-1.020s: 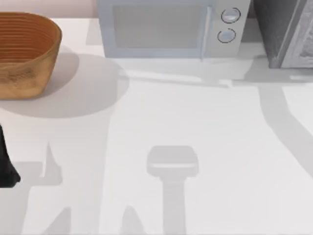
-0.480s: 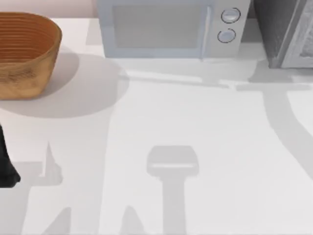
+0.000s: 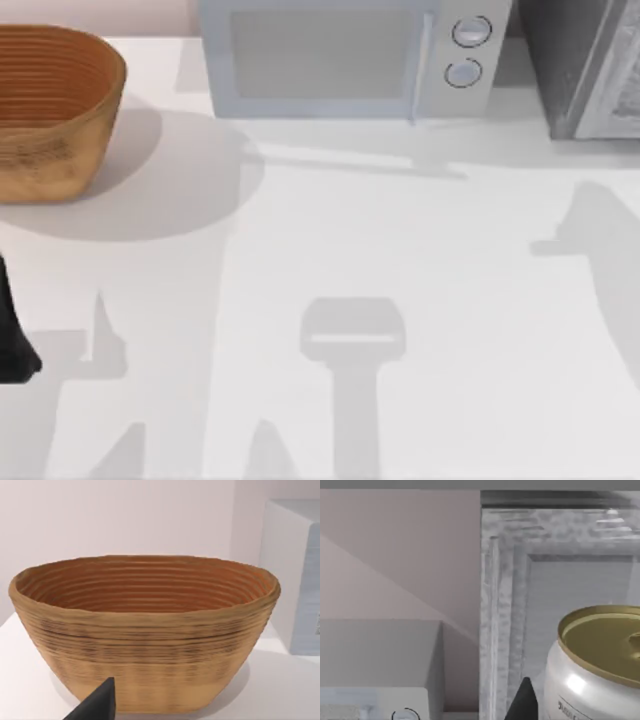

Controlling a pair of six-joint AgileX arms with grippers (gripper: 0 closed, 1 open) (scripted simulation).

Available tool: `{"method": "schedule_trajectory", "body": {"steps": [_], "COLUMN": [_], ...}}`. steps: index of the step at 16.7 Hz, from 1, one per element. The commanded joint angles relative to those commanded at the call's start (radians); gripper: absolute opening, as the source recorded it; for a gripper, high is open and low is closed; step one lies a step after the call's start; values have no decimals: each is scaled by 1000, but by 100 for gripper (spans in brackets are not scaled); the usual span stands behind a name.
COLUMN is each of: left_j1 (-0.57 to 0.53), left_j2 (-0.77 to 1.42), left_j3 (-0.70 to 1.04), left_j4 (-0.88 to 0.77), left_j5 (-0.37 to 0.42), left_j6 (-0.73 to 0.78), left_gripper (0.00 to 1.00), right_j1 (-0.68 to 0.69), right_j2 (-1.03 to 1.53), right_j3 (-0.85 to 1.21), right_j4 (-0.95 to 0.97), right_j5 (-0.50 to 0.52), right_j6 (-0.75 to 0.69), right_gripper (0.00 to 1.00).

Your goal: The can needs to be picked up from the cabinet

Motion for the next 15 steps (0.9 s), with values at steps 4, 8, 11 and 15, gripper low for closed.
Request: {"method": "schedule_trajectory", "body": {"steps": [4,8,11,15], "left_j1": [0,0,0,0], "left_j2": [0,0,0,0], "left_j3": [0,0,0,0], "left_j4": [0,0,0,0], "left_j5": [0,0,0,0], "left_j6": [0,0,0,0], "left_gripper": [100,100,100,100], "right_j1": [-96,-187,-238,-266], "right_j2": [-270,-506,-627,-690], "right_j3": [-421,-778,-953,-1039], "right_j4": [155,283,343,372], "right_j5": [-99,-191,-244,-273], "right_j6": [1,-3,-7,-10], "right_gripper": [0,0,0,0]}}
